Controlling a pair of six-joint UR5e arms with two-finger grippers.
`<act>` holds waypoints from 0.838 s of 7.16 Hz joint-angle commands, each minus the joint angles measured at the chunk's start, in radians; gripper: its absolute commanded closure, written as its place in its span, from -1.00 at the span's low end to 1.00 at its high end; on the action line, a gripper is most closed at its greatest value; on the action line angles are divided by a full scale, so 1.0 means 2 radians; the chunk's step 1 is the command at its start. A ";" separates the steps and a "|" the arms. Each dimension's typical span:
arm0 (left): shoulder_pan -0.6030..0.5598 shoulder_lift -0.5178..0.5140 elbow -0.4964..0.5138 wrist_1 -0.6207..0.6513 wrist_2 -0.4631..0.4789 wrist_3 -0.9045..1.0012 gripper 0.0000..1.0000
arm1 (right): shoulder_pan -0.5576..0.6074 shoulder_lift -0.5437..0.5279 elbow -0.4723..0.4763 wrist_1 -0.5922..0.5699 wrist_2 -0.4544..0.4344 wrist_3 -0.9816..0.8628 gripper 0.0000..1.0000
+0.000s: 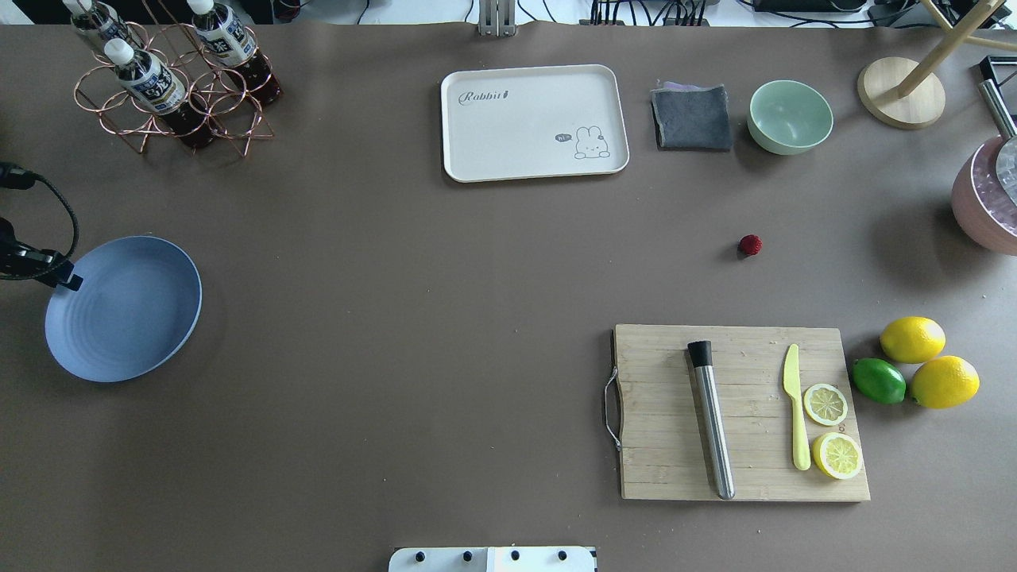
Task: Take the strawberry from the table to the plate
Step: 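Lower the left gripper to the rim of the blue plate and grip it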
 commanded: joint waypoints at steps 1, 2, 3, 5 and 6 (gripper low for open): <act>0.009 0.001 0.001 -0.003 -0.001 0.000 0.26 | 0.000 0.000 0.000 0.000 0.000 0.000 -1.00; 0.009 0.002 0.001 -0.003 0.000 0.000 0.85 | 0.000 0.000 0.000 0.000 0.000 0.000 -1.00; 0.009 0.002 0.001 -0.003 -0.001 0.000 1.00 | 0.000 0.000 0.001 0.000 0.000 0.000 -1.00; 0.009 -0.001 -0.006 -0.003 -0.018 -0.010 1.00 | 0.000 0.001 0.001 0.000 0.000 0.000 -1.00; 0.005 -0.016 -0.018 -0.003 -0.059 -0.043 1.00 | 0.000 0.001 0.003 0.000 0.000 0.000 -1.00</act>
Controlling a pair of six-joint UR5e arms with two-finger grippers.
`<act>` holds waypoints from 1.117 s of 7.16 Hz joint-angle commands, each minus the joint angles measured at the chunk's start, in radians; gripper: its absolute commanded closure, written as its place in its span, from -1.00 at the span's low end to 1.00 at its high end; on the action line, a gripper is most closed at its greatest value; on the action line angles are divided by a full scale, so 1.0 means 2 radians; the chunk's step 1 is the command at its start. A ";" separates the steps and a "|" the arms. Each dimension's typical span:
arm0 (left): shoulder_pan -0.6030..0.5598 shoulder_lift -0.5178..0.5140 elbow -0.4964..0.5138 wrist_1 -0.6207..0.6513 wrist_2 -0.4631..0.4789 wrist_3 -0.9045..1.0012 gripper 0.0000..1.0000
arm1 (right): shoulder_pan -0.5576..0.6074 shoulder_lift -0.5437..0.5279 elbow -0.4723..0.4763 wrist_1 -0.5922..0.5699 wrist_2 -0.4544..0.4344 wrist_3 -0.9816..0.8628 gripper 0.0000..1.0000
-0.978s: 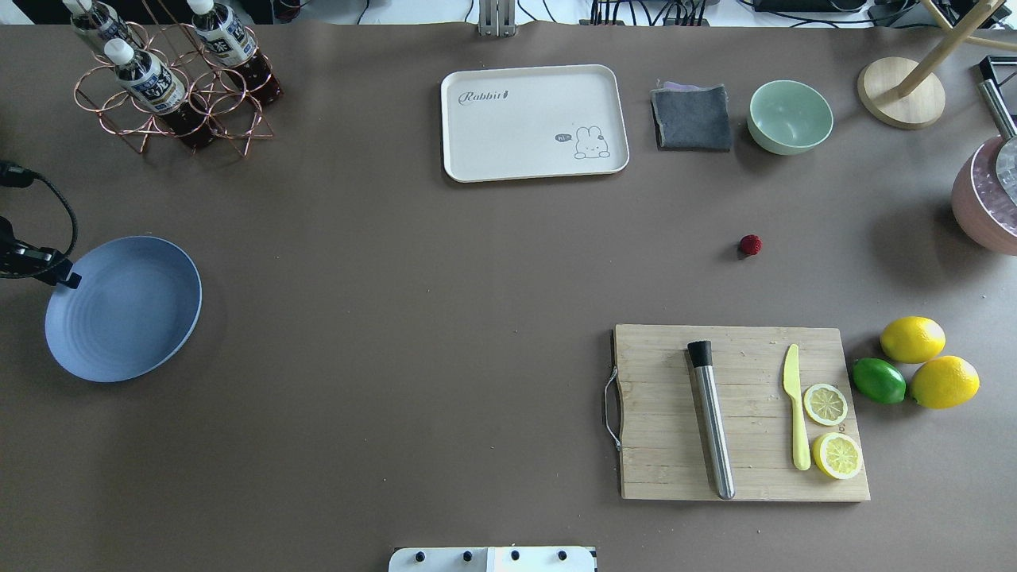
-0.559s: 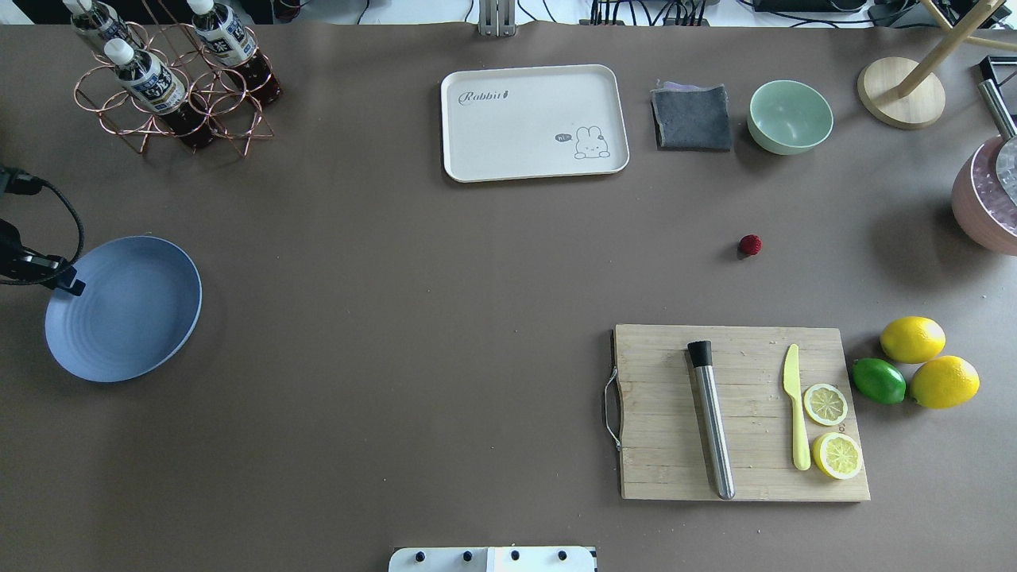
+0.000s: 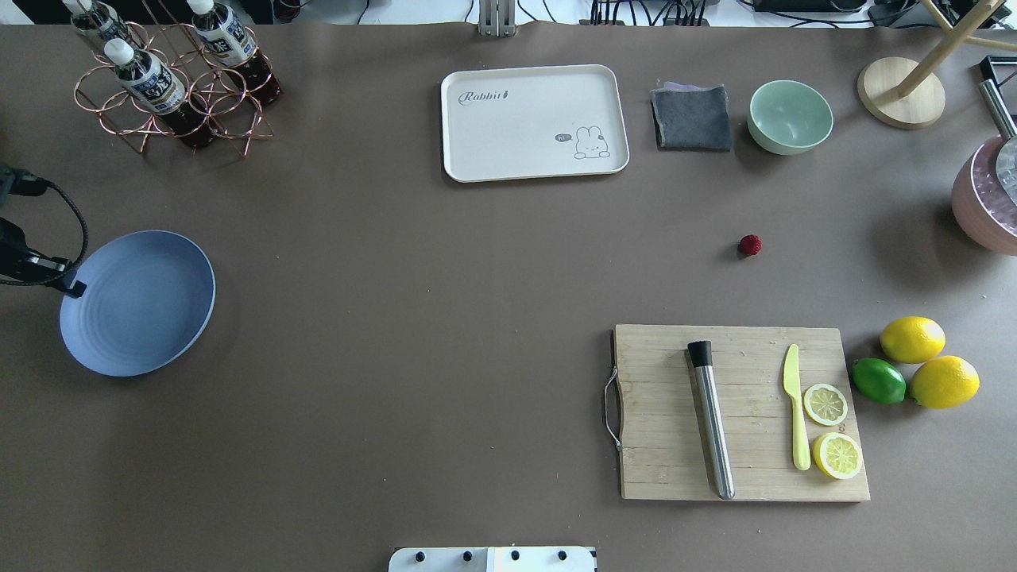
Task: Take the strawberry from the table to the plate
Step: 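Lower the left gripper to the rim of the blue plate and grip it, then slide the blue plate with the left gripper toward the table center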
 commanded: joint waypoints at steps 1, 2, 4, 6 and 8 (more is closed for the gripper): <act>-0.003 -0.049 -0.024 0.000 -0.060 -0.097 1.00 | -0.001 0.000 0.002 0.000 0.000 -0.001 -1.00; 0.003 -0.094 -0.027 -0.001 -0.062 -0.166 1.00 | 0.000 0.002 0.003 0.000 0.000 -0.001 -1.00; 0.057 -0.158 -0.020 -0.047 -0.056 -0.294 1.00 | 0.000 0.003 0.004 0.000 -0.001 -0.001 -1.00; 0.139 -0.217 -0.021 -0.054 0.045 -0.374 1.00 | 0.000 0.003 0.009 0.000 0.000 0.000 -1.00; 0.184 -0.238 -0.010 -0.055 0.109 -0.394 1.00 | 0.000 0.003 0.010 0.000 0.000 0.000 -1.00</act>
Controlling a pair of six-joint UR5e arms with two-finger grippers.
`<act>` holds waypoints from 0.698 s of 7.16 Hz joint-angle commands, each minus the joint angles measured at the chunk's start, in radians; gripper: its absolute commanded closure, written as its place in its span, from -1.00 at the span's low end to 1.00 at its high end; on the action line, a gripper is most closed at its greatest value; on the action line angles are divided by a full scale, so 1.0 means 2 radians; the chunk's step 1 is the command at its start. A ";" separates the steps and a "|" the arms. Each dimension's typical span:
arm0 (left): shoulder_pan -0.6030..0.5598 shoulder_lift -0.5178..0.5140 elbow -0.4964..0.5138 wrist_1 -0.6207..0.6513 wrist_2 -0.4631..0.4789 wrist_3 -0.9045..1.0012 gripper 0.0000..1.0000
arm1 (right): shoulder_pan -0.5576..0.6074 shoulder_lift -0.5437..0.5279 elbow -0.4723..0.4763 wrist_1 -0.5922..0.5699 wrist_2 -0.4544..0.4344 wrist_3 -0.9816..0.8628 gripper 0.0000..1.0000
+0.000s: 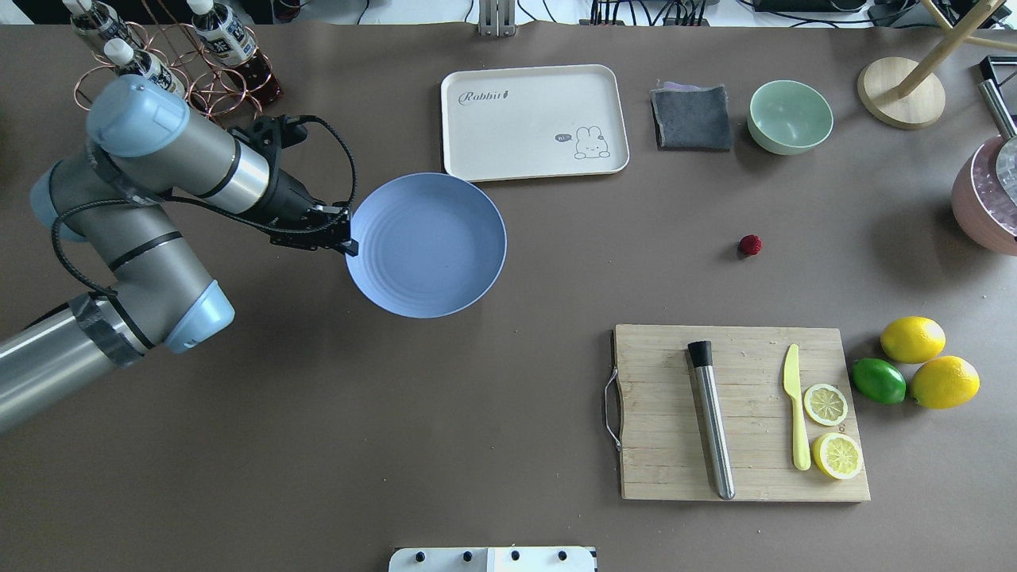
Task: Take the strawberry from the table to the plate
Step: 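Slide the blue plate with the left gripper toward the table center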
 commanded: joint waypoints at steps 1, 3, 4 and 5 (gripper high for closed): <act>0.038 -0.025 0.027 -0.012 0.037 -0.013 1.00 | 0.000 0.000 0.001 0.000 0.000 0.000 -1.00; 0.057 -0.034 0.038 -0.020 0.064 -0.015 1.00 | 0.000 0.000 0.001 0.000 0.000 0.000 -1.00; 0.057 -0.034 0.038 -0.020 0.064 -0.015 1.00 | 0.000 0.000 0.001 0.000 0.000 0.000 -1.00; 0.057 -0.033 0.038 -0.020 0.064 -0.016 1.00 | 0.000 0.001 0.001 0.000 0.000 0.000 -1.00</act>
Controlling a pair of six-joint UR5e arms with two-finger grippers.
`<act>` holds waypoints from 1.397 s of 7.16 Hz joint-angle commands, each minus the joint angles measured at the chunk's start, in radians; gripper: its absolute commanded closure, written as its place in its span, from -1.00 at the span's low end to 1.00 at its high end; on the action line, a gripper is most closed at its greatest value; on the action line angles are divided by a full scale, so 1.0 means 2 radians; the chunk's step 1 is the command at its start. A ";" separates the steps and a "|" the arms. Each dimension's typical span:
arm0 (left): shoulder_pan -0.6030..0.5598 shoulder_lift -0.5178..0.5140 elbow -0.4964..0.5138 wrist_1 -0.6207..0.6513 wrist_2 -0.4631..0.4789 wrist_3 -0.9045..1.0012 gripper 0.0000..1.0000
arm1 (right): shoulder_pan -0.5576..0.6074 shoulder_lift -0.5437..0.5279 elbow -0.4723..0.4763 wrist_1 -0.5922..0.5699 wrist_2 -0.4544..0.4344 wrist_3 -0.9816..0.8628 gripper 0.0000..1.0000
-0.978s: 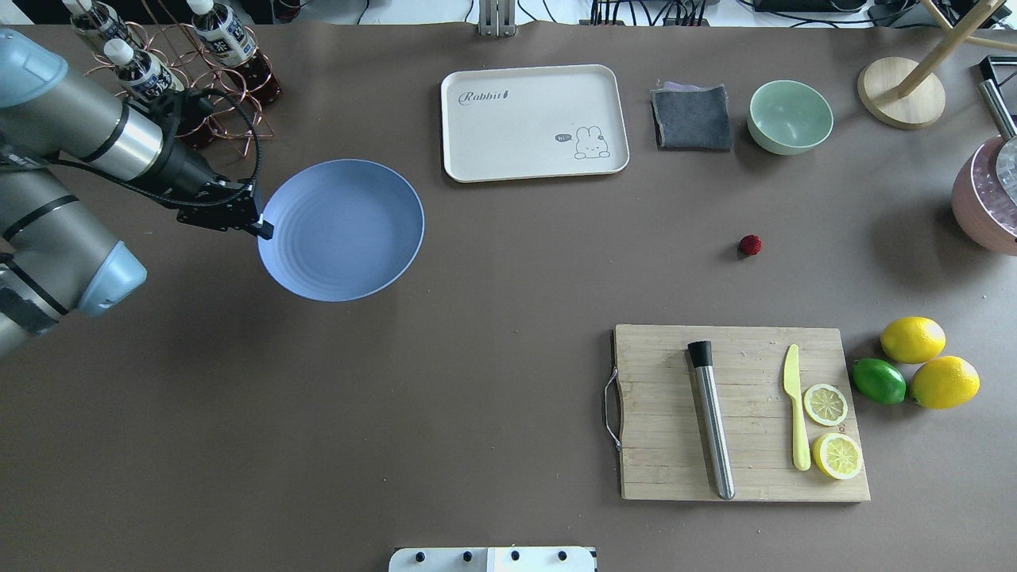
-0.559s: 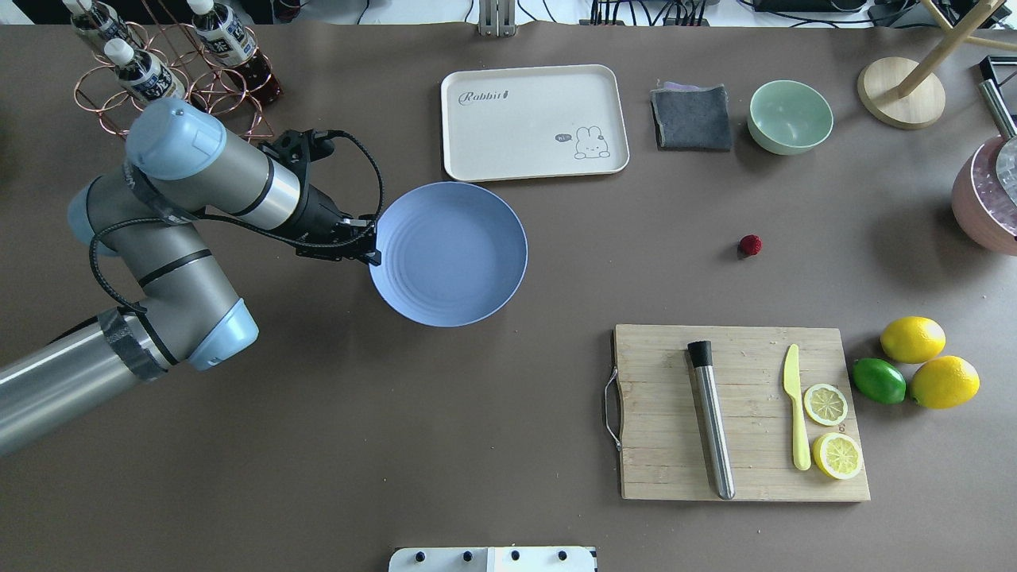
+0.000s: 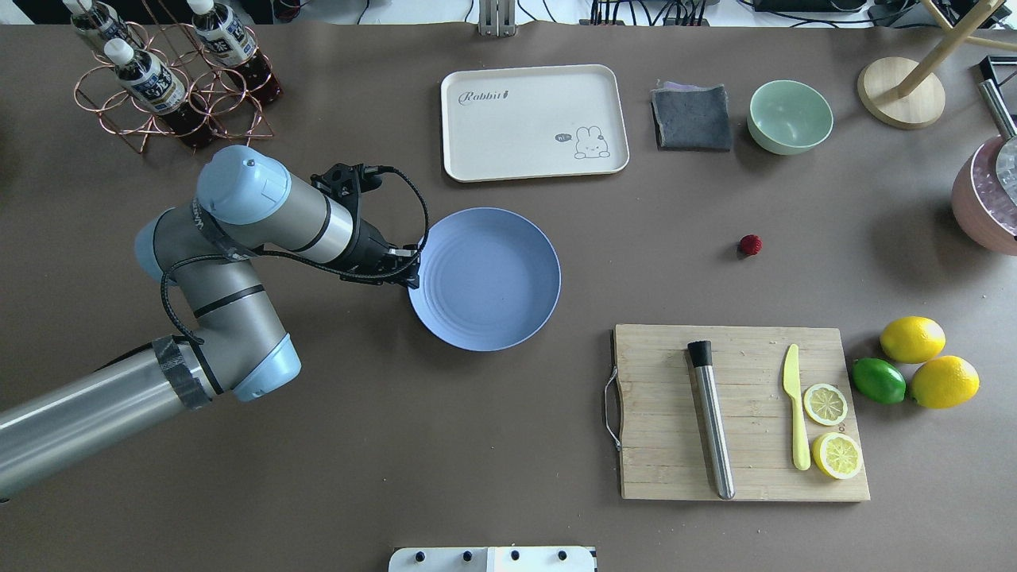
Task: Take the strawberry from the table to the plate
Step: 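Slide the blue plate with the left gripper toward the table center, then release the plate and draw back the left gripper while the right gripper grasps the strawberry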
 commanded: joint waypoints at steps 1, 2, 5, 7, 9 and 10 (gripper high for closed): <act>0.002 0.001 0.001 0.000 0.002 -0.001 0.27 | 0.000 0.001 0.001 0.000 0.000 0.000 -1.00; 0.001 0.002 -0.001 0.000 0.002 -0.001 -0.43 | -0.001 0.013 -0.001 0.000 0.000 0.022 -1.00; -0.007 0.005 -0.014 0.001 0.003 -0.059 -0.89 | -0.077 0.100 -0.001 0.000 -0.009 0.196 -1.00; -0.035 0.078 -0.074 0.001 -0.004 -0.053 -0.86 | -0.172 0.167 -0.001 0.005 -0.066 0.348 -1.00; -0.079 0.132 -0.090 0.003 -0.054 0.044 -0.85 | -0.238 0.170 -0.072 0.168 -0.110 0.457 -0.99; -0.087 0.139 -0.091 0.003 -0.057 0.048 -0.85 | -0.250 0.168 -0.104 0.226 -0.110 0.479 -0.98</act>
